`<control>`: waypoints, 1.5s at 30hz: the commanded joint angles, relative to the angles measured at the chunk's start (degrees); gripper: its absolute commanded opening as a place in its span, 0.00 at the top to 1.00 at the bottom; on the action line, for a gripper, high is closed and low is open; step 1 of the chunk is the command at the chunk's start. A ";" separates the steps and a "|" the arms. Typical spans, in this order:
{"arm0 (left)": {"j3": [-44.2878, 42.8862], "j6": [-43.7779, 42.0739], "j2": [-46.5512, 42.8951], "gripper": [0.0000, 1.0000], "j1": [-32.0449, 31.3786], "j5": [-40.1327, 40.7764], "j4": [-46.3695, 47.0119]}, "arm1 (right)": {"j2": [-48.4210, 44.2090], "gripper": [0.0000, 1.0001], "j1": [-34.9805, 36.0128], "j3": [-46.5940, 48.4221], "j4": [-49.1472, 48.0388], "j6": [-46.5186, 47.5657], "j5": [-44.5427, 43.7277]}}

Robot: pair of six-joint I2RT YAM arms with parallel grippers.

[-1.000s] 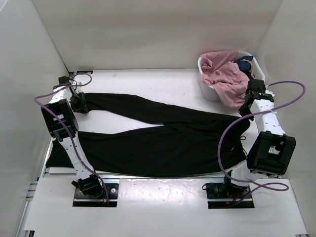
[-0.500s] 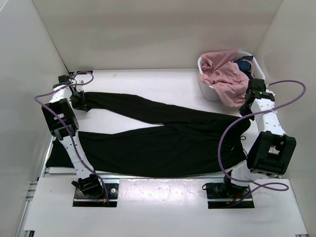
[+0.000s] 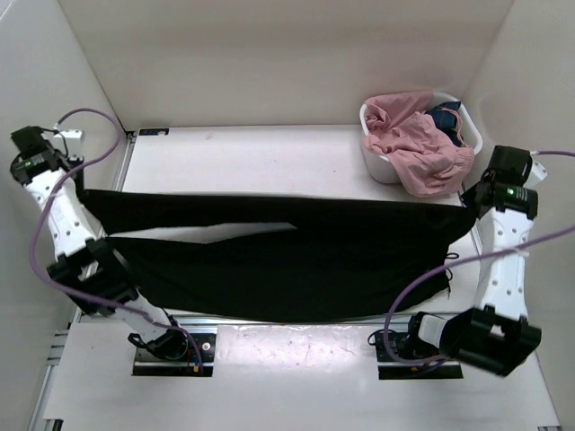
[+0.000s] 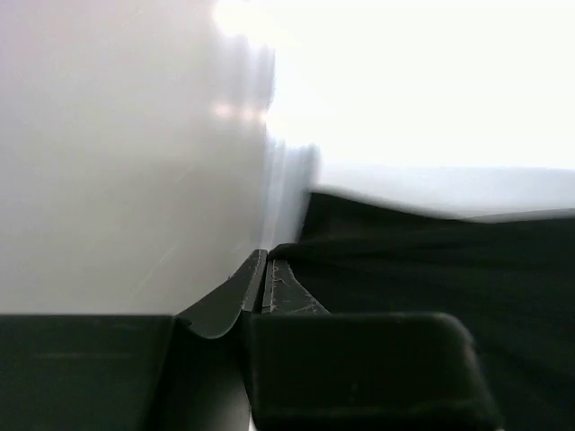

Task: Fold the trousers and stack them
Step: Fold the trousers

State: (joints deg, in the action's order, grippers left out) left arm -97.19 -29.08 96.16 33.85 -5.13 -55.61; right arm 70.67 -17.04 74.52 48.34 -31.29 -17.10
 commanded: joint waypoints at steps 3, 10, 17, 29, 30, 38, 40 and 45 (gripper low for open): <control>5.60 -9.23 -6.42 0.86 3.85 7.49 -2.13 | -5.72 1.00 -2.03 -3.33 2.90 0.79 0.40; 10.35 -12.84 -9.85 0.86 8.24 7.50 -0.99 | -12.57 1.00 -2.03 -8.51 6.24 1.32 6.11; 20.96 -17.84 -14.41 0.86 13.34 9.07 3.57 | -20.56 1.00 -2.03 -17.11 16.17 -3.07 5.06; 37.68 -22.16 -17.06 0.86 18.53 10.66 6.75 | -35.87 0.99 -2.03 -33.03 23.82 -15.46 5.86; 37.68 -22.68 -17.06 0.86 18.54 10.66 7.36 | -36.65 0.99 -2.03 -33.04 24.52 -15.47 5.24; 38.92 -22.69 -13.99 0.86 20.73 11.19 7.98 | -37.72 0.89 -2.03 -32.34 27.16 -18.97 -2.23; 39.44 -22.69 -13.45 0.86 20.73 11.19 7.98 | -37.72 0.84 -2.03 -31.81 27.86 -19.77 -2.85; 40.06 -23.21 -13.45 0.86 21.26 10.49 7.98 | -38.76 0.87 -2.03 -31.81 28.48 -20.39 -4.87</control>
State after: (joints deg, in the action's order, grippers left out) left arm -57.76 -51.27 83.68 54.70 5.61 -47.97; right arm 32.86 -18.79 40.93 75.33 -49.89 -18.92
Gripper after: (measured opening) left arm 0.145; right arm 0.139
